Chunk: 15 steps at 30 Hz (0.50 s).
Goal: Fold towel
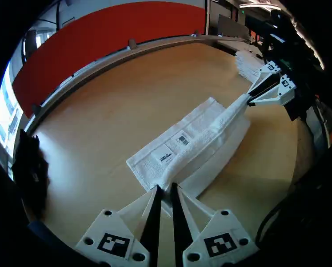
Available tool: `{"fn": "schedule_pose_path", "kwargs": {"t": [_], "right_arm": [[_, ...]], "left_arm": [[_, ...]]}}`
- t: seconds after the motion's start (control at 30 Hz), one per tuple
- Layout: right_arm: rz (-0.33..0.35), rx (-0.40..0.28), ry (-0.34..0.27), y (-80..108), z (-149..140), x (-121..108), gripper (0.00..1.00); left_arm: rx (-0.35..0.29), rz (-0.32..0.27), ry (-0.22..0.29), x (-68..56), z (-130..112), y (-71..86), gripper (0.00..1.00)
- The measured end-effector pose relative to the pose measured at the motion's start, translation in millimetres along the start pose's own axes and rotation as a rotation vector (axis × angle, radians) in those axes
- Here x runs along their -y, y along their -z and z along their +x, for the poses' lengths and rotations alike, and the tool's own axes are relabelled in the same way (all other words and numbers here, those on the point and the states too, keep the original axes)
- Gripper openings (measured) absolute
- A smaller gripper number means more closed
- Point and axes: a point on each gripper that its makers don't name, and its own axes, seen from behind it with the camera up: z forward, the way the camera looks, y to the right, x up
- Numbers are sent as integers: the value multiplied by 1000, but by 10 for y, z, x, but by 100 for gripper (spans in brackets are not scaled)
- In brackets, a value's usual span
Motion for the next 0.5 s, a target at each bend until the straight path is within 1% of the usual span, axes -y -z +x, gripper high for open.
{"fn": "schedule_pose_path", "kwargs": {"t": [0.37,0.5], "right_arm": [[-7,46,-25,-176,-131,-79,16],[-15,56,-35,-248,-149,-113,17]], "left_arm": [[24,-13,9,22,-63,-220,16],[21,-3,14,67,-55,-288,18]]}}
